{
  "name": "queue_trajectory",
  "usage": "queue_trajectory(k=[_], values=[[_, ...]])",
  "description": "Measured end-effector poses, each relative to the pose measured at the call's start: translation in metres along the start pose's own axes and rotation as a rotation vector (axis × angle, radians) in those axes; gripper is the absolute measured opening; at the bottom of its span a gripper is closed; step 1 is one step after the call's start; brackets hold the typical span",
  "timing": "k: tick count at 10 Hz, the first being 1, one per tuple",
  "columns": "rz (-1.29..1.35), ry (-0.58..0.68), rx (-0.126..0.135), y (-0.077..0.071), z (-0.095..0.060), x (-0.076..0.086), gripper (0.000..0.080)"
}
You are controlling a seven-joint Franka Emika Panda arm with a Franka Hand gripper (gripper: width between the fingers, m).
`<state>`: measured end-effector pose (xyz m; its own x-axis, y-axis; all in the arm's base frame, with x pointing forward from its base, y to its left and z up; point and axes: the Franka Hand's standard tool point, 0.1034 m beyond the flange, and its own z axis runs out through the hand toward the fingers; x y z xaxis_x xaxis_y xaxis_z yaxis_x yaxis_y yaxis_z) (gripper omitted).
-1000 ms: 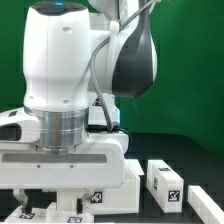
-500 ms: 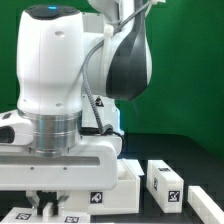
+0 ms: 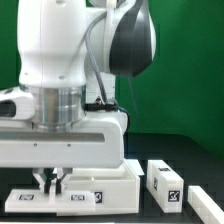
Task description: Assemble cabinet
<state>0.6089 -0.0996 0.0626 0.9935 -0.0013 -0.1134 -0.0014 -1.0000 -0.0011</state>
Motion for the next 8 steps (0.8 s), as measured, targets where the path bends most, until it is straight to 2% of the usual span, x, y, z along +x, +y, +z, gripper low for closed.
queue_trajectory(k=[3,4,6,8], values=[[-0.020,0.013,0.013,-0.002,-0.031,-0.002,0.0064],[-0.025,0.014,0.014,-0.006,-0.034,-0.006,0.0064],[-0.073,0.011,0.014,-0.005,-0.031,-0.006,0.0064],[-0.243,0.013,0.005,-0.004,-0.031,-0.006,0.0064]])
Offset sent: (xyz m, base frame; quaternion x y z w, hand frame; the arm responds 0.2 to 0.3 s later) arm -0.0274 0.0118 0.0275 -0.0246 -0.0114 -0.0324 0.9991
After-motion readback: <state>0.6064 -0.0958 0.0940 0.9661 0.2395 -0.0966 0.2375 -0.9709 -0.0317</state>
